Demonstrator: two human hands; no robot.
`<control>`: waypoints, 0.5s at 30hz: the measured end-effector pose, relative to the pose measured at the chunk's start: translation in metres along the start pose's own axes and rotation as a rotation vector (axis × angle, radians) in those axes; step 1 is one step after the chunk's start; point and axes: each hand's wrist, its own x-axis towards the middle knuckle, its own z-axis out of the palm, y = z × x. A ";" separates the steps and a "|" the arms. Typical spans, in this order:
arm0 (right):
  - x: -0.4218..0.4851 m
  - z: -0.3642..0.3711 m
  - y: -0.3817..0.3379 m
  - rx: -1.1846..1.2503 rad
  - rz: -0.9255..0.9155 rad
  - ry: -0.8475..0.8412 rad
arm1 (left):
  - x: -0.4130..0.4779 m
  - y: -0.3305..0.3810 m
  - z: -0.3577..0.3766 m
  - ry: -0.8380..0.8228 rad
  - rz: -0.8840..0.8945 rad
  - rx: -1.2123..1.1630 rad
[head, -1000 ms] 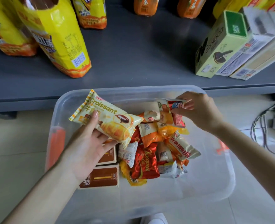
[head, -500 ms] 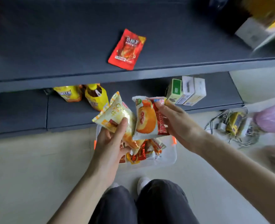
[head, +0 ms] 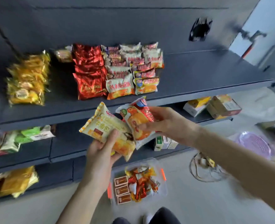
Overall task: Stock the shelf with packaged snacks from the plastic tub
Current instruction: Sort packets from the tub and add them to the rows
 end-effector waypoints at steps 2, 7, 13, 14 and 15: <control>-0.010 -0.004 -0.037 -0.076 -0.049 0.102 | -0.007 0.034 0.015 -0.028 0.034 0.008; -0.028 -0.016 -0.090 -0.140 -0.058 0.218 | -0.020 0.095 0.041 -0.038 0.047 0.056; -0.045 -0.051 -0.119 0.033 -0.078 0.181 | -0.024 0.141 0.070 -0.039 0.021 0.065; -0.044 -0.058 -0.121 0.055 -0.076 0.169 | -0.025 0.143 0.077 -0.044 0.026 0.065; -0.044 -0.065 -0.122 0.072 -0.077 0.161 | -0.024 0.144 0.083 -0.049 0.025 0.061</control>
